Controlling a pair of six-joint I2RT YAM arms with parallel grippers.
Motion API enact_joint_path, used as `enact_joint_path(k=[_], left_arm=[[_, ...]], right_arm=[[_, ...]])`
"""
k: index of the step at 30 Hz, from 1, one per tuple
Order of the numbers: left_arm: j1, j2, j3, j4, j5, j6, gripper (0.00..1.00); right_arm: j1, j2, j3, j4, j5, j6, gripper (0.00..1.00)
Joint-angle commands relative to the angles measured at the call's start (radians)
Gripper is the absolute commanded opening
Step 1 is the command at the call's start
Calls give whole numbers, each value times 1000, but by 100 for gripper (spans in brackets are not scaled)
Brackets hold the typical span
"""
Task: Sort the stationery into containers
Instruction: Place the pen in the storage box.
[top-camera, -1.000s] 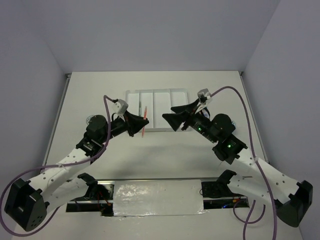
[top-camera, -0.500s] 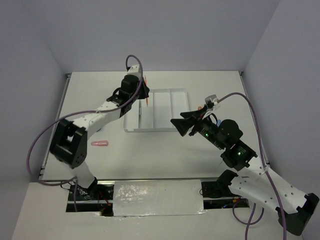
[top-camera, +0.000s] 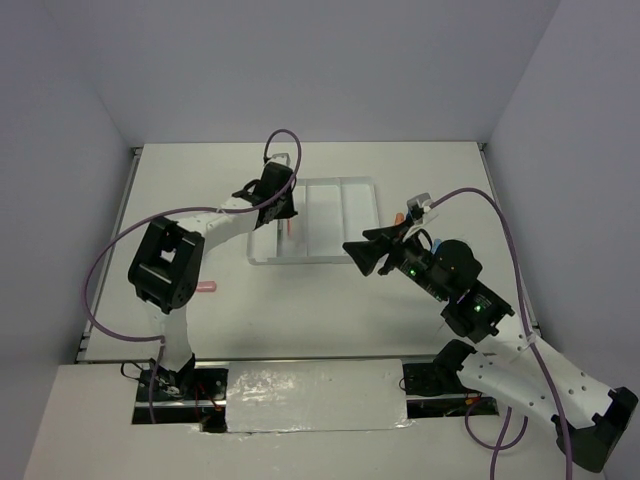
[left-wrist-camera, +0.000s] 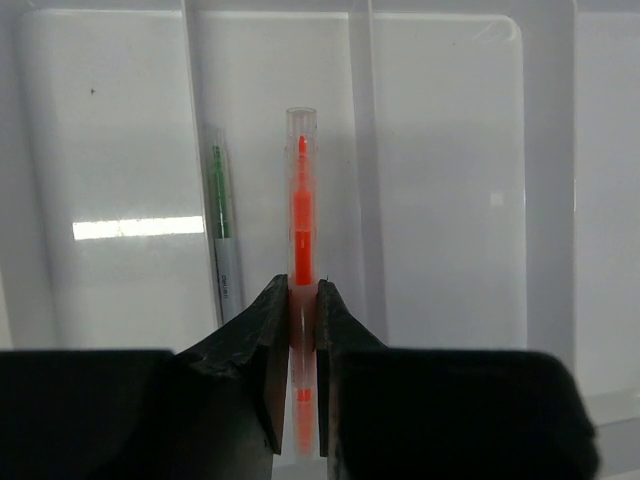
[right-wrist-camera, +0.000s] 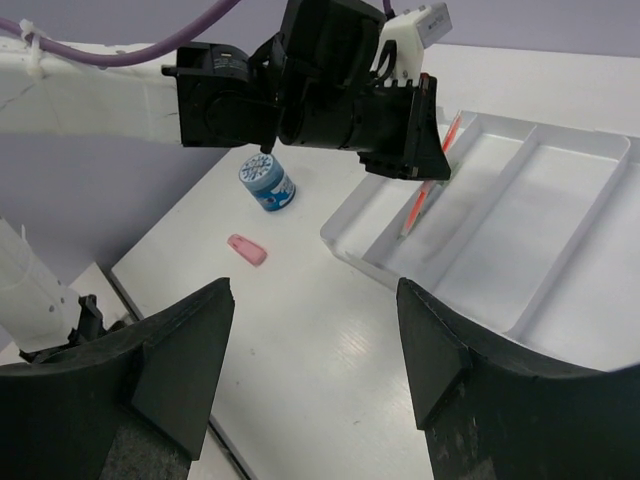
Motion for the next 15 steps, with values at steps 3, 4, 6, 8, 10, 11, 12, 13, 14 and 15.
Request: enact_joint_path(k=[3, 4, 6, 8, 10, 11, 12, 13, 14, 15], left_arm=[[0, 25, -26, 13, 61, 5, 26], [0, 28, -35, 16, 64, -5, 27], [0, 25, -56, 36, 70, -6, 31], [0, 21, -56, 36, 68, -5, 41], [0, 5, -47, 21, 58, -3, 58], [0, -2, -46, 18, 55, -2, 64], [0, -13, -44, 10, 49, -2, 67], [0, -37, -43, 4, 42, -2, 73], [0, -50, -41, -2, 35, -2, 75], [0, -65, -38, -11, 26, -3, 76]], right_arm=[[-5, 16, -14, 18, -4, -12, 73], [-5, 16, -14, 20, -2, -14, 73], [-5, 19, -13, 20, -1, -15, 74], [-5, 22, -8, 17, -4, -19, 74], [-5, 27, -4, 12, -5, -23, 74], [-5, 29, -2, 11, -7, -23, 73], [-6, 29, -2, 11, -7, -25, 74], [-5, 30, -4, 11, -7, -26, 74], [-5, 35, -1, 11, -7, -26, 74], [-6, 38, 1, 9, -4, -28, 74]])
